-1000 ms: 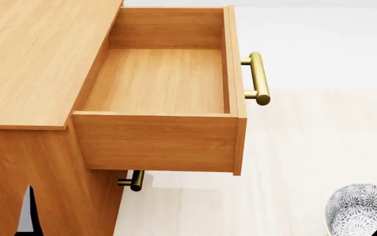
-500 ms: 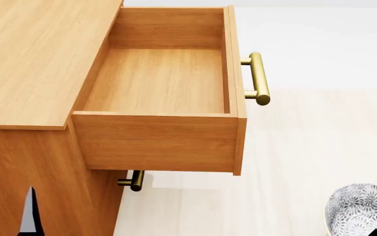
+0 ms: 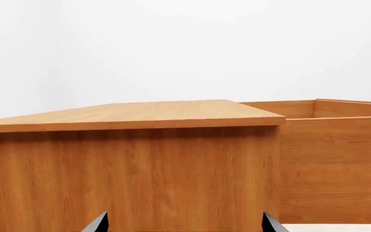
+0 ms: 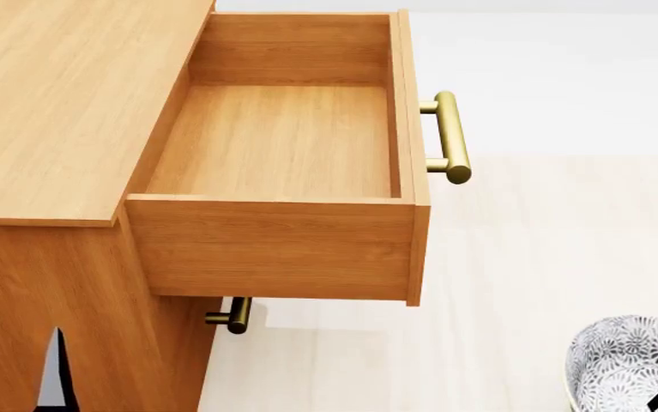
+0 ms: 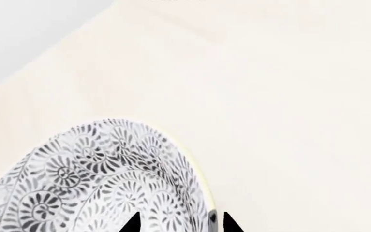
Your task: Put the bowl on top of the cabinet.
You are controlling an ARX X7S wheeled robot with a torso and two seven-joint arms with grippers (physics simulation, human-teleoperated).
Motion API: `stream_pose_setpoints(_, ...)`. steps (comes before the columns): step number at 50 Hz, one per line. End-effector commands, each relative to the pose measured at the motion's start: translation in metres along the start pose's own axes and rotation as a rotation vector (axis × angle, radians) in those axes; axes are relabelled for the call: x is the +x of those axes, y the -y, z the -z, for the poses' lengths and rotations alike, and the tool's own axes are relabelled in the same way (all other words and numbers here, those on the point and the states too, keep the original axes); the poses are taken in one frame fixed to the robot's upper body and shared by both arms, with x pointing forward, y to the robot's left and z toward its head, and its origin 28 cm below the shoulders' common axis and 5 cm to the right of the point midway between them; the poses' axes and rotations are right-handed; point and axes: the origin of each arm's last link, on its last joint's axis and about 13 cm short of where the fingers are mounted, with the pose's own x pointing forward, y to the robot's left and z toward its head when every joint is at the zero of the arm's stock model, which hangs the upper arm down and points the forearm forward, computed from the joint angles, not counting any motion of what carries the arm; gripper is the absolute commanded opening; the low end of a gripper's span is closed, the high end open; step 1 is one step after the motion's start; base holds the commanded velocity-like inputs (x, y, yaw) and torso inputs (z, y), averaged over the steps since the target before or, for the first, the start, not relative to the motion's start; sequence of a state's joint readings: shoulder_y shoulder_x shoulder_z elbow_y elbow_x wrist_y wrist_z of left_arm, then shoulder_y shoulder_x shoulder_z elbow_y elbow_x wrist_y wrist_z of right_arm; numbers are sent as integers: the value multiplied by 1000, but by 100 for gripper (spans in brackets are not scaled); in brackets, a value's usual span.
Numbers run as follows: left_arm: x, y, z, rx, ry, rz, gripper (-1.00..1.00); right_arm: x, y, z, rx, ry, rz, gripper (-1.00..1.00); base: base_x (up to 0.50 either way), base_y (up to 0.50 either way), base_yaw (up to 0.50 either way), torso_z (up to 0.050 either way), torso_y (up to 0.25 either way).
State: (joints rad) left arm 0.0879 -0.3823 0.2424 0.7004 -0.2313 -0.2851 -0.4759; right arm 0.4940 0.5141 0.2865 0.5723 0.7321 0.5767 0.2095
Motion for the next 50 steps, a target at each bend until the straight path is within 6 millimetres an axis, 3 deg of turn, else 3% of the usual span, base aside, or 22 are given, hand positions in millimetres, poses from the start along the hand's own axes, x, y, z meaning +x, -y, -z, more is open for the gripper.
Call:
stream_pose_setpoints(1,1,-1,-3,-30,13,3,100,2,-11,20,19,-53,-54,-100,0,0,0,0,0)
stream_pose_setpoints(19,1,-2,-5,-33,18,3,100,-5,-18,8,17,-30,-74,-100,0,0,1,0,0)
stream_pose_setpoints(50,-1,-3,-12,-51,37,-1,100,-46,-58,-72,-24,104,-161,-100,0,0,0,0,0)
